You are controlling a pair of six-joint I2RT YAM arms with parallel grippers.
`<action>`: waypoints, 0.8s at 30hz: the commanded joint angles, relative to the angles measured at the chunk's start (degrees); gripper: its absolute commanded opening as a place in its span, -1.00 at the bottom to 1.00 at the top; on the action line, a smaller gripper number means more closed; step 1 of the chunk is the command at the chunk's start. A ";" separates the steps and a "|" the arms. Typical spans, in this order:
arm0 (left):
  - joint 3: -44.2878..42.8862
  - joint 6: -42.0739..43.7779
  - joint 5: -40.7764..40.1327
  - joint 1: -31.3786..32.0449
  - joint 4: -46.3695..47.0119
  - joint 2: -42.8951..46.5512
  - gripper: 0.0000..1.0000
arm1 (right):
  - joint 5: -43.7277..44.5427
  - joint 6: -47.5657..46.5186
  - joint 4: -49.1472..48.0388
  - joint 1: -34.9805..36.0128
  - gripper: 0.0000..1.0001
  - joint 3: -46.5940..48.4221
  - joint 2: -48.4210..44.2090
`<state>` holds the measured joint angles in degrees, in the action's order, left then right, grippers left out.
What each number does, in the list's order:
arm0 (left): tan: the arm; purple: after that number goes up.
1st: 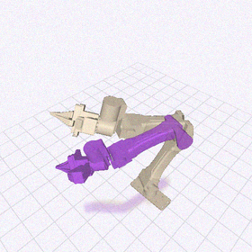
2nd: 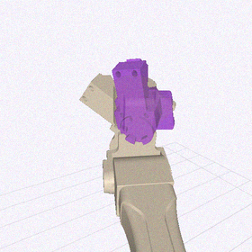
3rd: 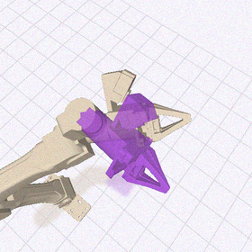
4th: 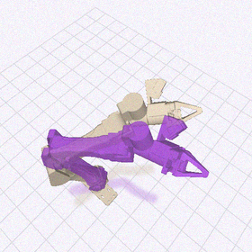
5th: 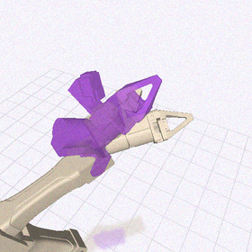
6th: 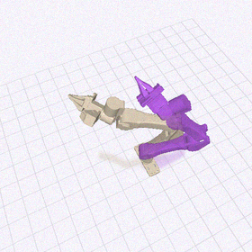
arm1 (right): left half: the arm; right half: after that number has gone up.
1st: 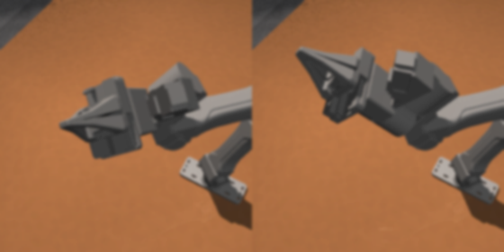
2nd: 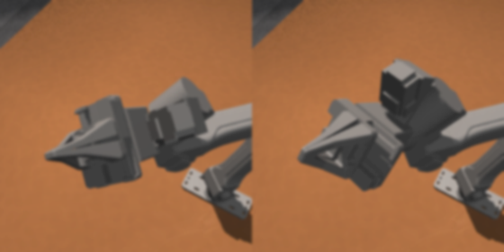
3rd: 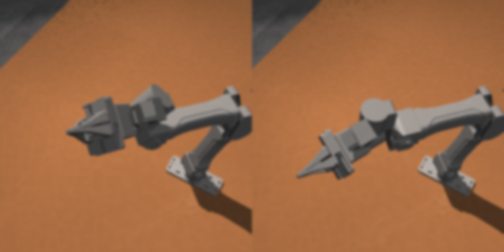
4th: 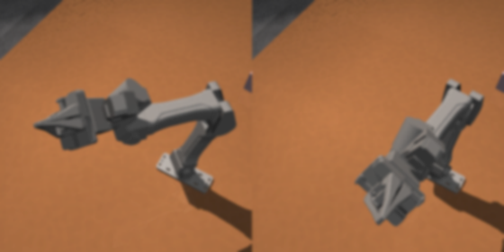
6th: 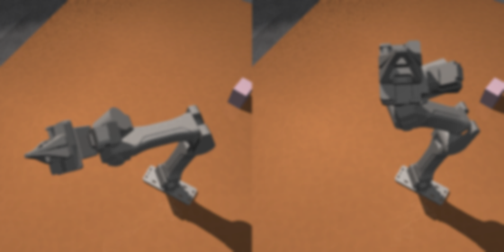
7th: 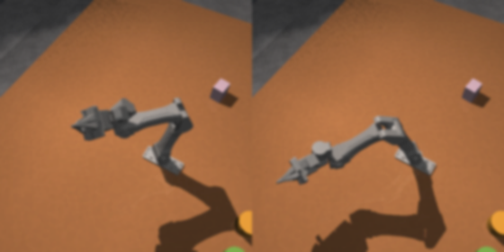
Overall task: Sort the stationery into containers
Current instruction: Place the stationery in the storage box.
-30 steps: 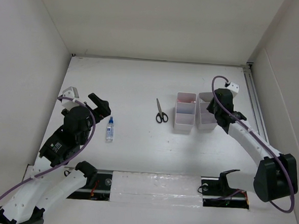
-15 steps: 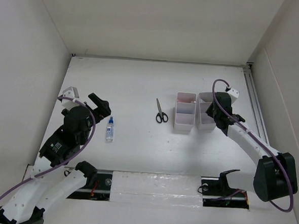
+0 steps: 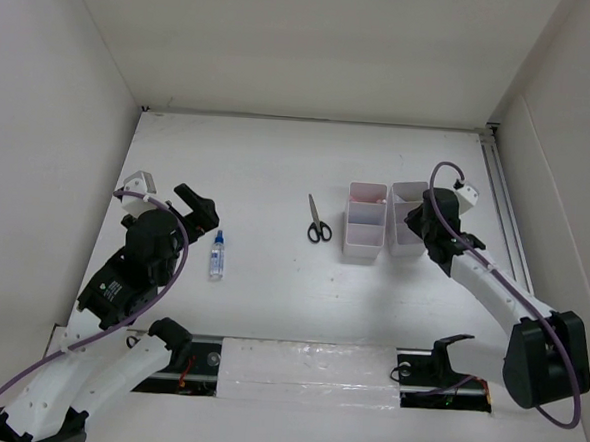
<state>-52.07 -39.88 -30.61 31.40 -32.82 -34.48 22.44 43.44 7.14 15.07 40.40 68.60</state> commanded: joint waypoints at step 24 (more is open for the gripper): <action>0.39 1.21 0.38 0.07 2.14 0.73 1.00 | 0.68 3.84 -6.08 0.49 -0.99 1.70 2.59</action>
<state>-52.07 -39.44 -30.39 31.40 -32.75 -34.15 22.06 46.57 4.47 15.07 40.47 71.02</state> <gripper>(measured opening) 0.997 0.293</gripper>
